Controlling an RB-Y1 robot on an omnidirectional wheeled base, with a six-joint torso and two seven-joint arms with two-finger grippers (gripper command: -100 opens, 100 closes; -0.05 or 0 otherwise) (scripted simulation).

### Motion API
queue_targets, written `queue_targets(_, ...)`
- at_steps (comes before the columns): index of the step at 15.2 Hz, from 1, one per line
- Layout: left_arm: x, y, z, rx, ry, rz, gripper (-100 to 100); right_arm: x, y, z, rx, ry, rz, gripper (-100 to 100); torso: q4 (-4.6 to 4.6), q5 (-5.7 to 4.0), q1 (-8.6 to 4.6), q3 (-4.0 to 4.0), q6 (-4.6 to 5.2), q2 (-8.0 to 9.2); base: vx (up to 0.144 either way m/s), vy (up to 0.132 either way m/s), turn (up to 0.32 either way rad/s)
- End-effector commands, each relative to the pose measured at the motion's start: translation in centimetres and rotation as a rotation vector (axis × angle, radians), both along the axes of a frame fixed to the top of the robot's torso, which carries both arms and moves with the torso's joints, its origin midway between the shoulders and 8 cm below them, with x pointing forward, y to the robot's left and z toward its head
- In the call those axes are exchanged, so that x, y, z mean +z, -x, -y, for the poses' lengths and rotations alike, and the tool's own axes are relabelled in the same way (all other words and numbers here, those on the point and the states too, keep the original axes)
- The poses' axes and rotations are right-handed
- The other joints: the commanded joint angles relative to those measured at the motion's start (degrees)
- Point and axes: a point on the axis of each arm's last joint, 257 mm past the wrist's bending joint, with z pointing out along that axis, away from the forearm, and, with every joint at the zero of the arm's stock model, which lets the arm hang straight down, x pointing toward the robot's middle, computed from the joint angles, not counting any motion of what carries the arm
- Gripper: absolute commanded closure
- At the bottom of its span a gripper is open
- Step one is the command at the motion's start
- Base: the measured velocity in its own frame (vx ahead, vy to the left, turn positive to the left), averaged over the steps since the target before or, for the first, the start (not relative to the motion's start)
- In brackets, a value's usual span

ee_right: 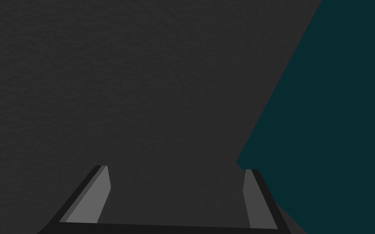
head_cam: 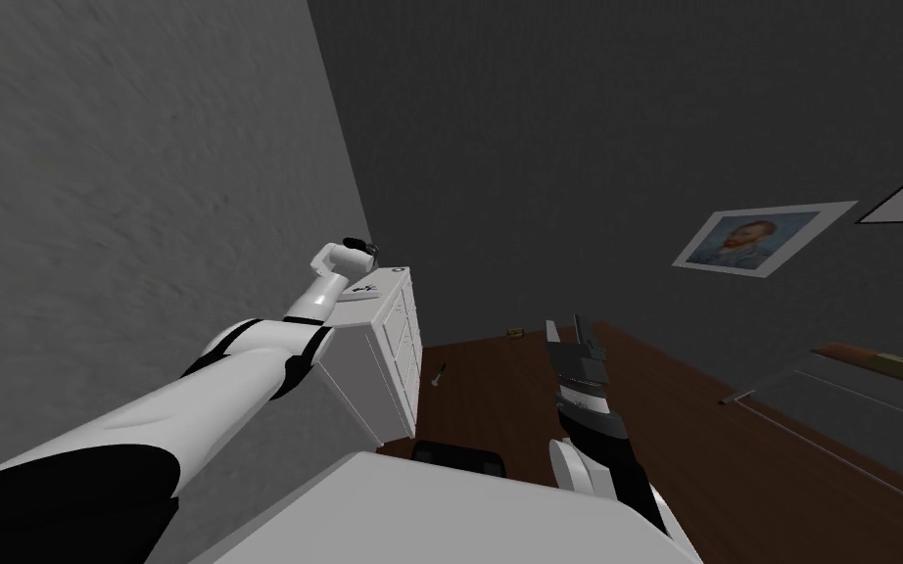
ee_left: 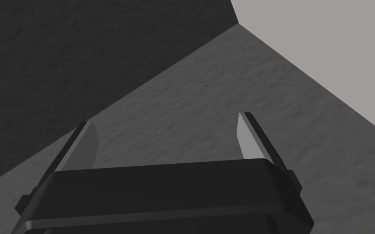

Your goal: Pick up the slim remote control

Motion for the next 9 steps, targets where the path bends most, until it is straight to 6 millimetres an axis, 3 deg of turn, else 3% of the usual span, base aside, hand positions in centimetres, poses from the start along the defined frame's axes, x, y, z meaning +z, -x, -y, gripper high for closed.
queue_targets(1, -0.6, 0.3, -0.3, 0.017, 0.012, -0.028, -100, 0.0, 0.0, 0.0, 0.0, 0.0, 0.0, 0, 0.0, 0.0, 0.0, 0.0, 0.0, 0.0, -0.001, -0.001, 0.012)
queue_targets(2, 0.8, 0.9, -2.2, 0.053, 0.024, -0.041, -100, 0.0, 0.0, 0.0, 0.0, 0.0, 0.0, 0, 0.0, 0.0, 0.01, 0.0, 0.0, 0.0, -0.003, -0.007, -0.084)
queue_targets(5, -0.8, 1.3, -2.9, 0.081, 0.049, -0.095, -100, 0.0, 0.0, 0.0, 0.0, 0.0, 0.0, 0, 0.0, 0.0, 0.0, 0.0, 0.01, 0.0, -0.002, -0.003, -0.05)
queue_targets(6, 0.7, 2.1, -4.4, 0.11, 0.064, -0.103, -100, 0.0, 0.0, 0.0, 0.0, 0.0, 0.0, 0, 0.0, 0.0, 0.0, 0.0, 0.0, 0.0, -0.003, -0.007, -0.074)
queue_targets(7, -0.6, 2.3, -5.1, 0.128, 0.083, -0.136, -100, 0.0, 0.0, 0.0, 0.0, 0.0, 0.0, 0, 0.01, -0.02, -0.01, 0.01, 0.02, 0.0, -0.003, -0.004, -0.09)
queue_targets(9, -1.3, 2.7, -5.3, 0.14, 0.094, -0.163, -100, 0.0, 0.0, 0.0, 0.0, 0.0, 0.0, 0, 0.0, 0.0, 0.0, 0.0, 0.01, 0.0, -0.002, -0.001, -0.029)
